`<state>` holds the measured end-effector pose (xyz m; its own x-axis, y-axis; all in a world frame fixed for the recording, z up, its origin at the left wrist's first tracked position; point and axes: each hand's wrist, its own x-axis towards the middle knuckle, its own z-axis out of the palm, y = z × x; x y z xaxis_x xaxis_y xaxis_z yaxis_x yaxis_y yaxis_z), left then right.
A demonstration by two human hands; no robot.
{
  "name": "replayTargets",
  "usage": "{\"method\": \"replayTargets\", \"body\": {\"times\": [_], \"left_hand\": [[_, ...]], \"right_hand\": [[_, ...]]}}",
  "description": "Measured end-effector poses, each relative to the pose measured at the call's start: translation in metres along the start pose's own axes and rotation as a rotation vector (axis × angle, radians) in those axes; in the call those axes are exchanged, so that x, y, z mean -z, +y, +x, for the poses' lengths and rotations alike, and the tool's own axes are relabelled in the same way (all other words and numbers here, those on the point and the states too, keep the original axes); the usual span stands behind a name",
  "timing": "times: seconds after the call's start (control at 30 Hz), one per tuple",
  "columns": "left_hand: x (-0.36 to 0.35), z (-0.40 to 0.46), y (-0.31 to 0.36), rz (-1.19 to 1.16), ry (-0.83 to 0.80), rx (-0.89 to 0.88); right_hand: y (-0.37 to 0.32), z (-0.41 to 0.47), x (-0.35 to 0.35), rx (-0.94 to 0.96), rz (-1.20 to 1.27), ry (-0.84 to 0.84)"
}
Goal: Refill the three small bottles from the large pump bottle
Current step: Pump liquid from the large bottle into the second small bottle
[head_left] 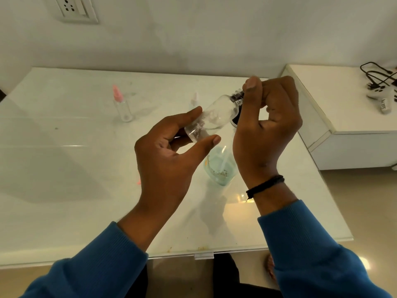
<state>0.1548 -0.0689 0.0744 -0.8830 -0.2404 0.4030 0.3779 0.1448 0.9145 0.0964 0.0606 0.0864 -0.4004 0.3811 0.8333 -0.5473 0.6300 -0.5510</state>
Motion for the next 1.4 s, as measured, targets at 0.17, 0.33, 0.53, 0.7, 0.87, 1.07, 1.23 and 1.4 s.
{"method": "replayTargets", "body": {"times": [0.17,0.33,0.53,0.7,0.87,1.07,1.23,1.4], "left_hand": [[0.0002,-0.0002,-0.0010,0.000,0.002,0.004],[0.0002,0.0007,-0.0004,-0.004,-0.001,-0.010],[-0.0001,0.0003,-0.0006,-0.013,-0.006,0.012],[0.0006,0.0007,-0.0005,-0.005,-0.002,0.003],[0.0005,0.0004,-0.0013,-0.009,-0.001,0.014],[0.0011,0.0012,-0.0015,0.003,-0.002,0.003],[0.0013,0.0013,-0.0010,-0.005,-0.001,-0.001],[0.0017,0.0015,-0.0013,0.010,0.002,-0.005]], "right_hand": [[0.0002,-0.0009,0.0004,-0.013,-0.003,-0.014],[-0.0007,0.0011,-0.0003,-0.006,0.005,-0.004],[0.0014,0.0019,-0.0006,-0.014,0.009,-0.004],[0.0004,-0.0002,-0.0005,-0.009,0.019,0.000],[0.0016,-0.0014,0.0001,-0.018,0.015,-0.007],[0.0022,-0.0023,0.0015,-0.012,0.037,-0.009],[-0.0009,0.0022,0.0020,-0.005,0.022,-0.011],[0.0009,-0.0011,0.0015,-0.006,0.015,-0.017]]}}
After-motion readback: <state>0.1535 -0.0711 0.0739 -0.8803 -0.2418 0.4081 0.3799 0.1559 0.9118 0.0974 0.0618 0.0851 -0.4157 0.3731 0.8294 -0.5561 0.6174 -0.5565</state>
